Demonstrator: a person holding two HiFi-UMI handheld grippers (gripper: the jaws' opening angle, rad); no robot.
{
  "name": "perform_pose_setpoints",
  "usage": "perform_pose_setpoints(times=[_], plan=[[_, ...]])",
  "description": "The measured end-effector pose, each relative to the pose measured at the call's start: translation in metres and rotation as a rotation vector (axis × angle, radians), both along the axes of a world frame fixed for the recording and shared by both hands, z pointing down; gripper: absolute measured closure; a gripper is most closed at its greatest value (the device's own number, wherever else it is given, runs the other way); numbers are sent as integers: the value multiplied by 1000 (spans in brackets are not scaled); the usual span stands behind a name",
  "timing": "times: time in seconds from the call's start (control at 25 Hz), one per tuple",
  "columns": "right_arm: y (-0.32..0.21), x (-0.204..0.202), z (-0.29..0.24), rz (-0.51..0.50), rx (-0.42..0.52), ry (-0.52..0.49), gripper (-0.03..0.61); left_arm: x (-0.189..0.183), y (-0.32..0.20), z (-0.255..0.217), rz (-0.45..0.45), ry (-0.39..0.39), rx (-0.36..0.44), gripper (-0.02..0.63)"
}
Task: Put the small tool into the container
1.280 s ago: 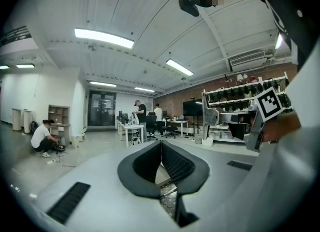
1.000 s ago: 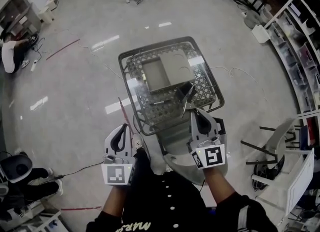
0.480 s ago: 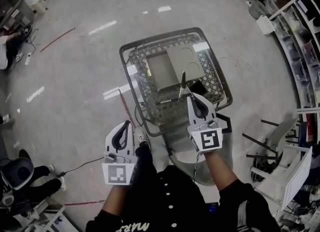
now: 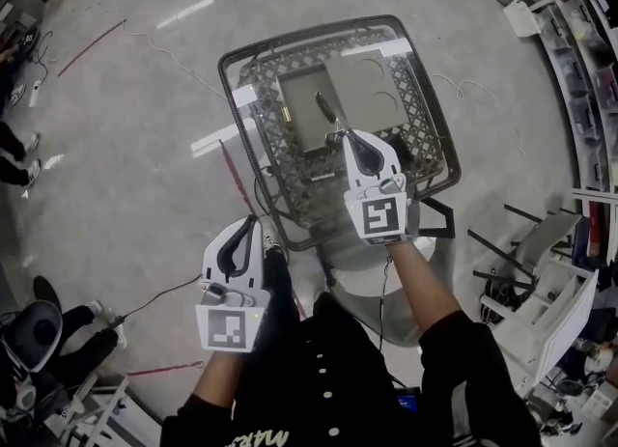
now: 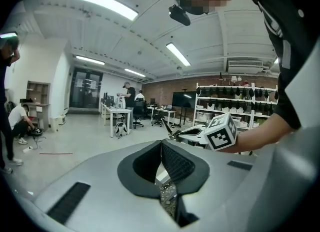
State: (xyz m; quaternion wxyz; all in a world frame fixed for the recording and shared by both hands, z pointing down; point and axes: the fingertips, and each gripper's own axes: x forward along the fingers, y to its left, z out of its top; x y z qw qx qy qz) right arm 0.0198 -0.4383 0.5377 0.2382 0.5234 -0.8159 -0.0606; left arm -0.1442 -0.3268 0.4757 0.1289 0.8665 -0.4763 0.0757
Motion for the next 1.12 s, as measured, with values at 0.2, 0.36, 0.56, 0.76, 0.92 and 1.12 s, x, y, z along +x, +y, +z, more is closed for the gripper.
perform_pose_setpoints(times=[0.2,0.36,0.56,0.76,0.92,1.12], plan=[[-29,-6,59,-9,-82,163,561,5,-14,21,10,11,-36,586],[-49,-9,107,-36,-143,262,561,8,-22,41,19,12,-70,586],[-67,-10,164,-54,-243,392,561,12,-20,65,61,-73,-87,586],[-83,-11,196,-43,-299,491,561,11,-18,85,65,-62,-144,586],[-94,-9,216,-6,-348,550,561,6,-18,95,83,-81,-159,586],[-101,-5,237,12,-398,650,561,0,-20,106,80,-92,-177,586]])
